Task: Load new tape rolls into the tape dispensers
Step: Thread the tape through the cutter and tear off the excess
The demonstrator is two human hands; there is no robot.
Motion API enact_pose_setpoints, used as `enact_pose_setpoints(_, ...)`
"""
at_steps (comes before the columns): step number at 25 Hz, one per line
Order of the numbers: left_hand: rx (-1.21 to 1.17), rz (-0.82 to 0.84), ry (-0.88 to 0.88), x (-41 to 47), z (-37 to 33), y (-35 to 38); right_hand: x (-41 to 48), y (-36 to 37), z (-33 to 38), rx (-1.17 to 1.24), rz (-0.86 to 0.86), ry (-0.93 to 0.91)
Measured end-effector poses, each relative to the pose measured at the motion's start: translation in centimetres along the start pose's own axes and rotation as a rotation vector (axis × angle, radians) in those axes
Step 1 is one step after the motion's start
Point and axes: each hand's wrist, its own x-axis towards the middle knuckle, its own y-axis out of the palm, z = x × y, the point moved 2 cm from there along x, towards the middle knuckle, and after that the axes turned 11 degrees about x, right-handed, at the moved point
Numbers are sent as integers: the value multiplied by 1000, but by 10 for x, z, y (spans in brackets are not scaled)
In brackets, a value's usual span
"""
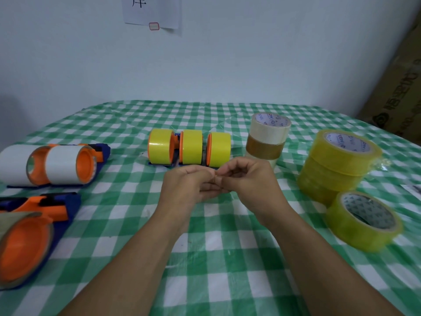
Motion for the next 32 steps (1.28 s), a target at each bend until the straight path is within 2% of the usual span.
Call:
enact_pose_setpoints(7,19,-30,37,2,-6,-5,-2,-2,15,-156,95,-48)
enact_pose_setpoints(13,-136,119,-2,-5,-10,2,-8,-9,29,-45,83,-35)
enact_pose_setpoints(17,-141,235,-38,-7,-12,10,-16,-17,36,-103,21,-71)
enact_pose_setpoints(19,-148,315,-73,-8,-16,13,-18,-24,43,-104,-37,-64)
enact_pose_setpoints(22,-170,394,-183,-13,-24,19,-24,-31,50,15,-83,-15)
enact_pose_setpoints(28,-423,507,-348,-37,-33,34,-41,-36,63,78,-71,-88)
enact_pose_setpoints(30,-478,470,-362,-46,-35,42,-48,-30,62,-34,-125,-201)
enact_pose_setpoints(32,-508,372,-375,-51,-32,49,-55,-24,59,-313,-167,-338)
